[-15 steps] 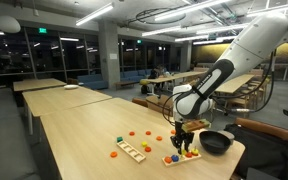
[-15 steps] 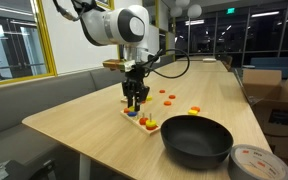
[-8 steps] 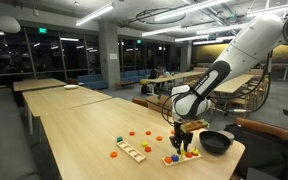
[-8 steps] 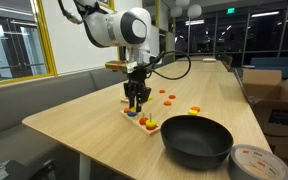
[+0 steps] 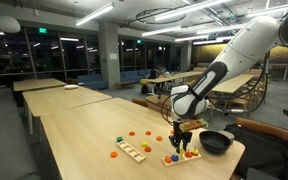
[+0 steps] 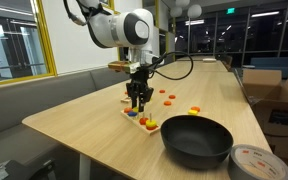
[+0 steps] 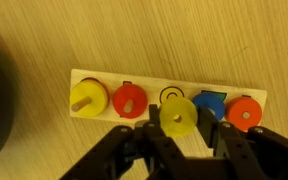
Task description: Place the yellow ring at the front of the table on the wooden board, remove the yellow ring on the right from the wooden board
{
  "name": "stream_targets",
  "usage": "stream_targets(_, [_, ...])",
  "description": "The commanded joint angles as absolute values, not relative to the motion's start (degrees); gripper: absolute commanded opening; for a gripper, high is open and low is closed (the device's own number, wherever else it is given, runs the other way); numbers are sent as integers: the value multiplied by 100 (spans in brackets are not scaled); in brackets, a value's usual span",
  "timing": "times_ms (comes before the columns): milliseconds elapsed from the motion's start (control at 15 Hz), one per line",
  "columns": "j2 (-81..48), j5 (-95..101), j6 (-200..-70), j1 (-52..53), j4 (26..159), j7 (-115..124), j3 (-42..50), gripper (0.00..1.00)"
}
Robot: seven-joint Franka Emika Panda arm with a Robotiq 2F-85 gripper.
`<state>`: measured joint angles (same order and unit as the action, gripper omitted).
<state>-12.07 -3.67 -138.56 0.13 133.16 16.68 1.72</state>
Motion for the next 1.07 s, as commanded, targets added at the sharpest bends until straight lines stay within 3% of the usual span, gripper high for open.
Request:
stream_targets(0, [-1269,-471,-13749,-38,13174,1534,200,17])
stream_targets(1000, [-1152,-411,-13898,-24,13450,1572,195,17])
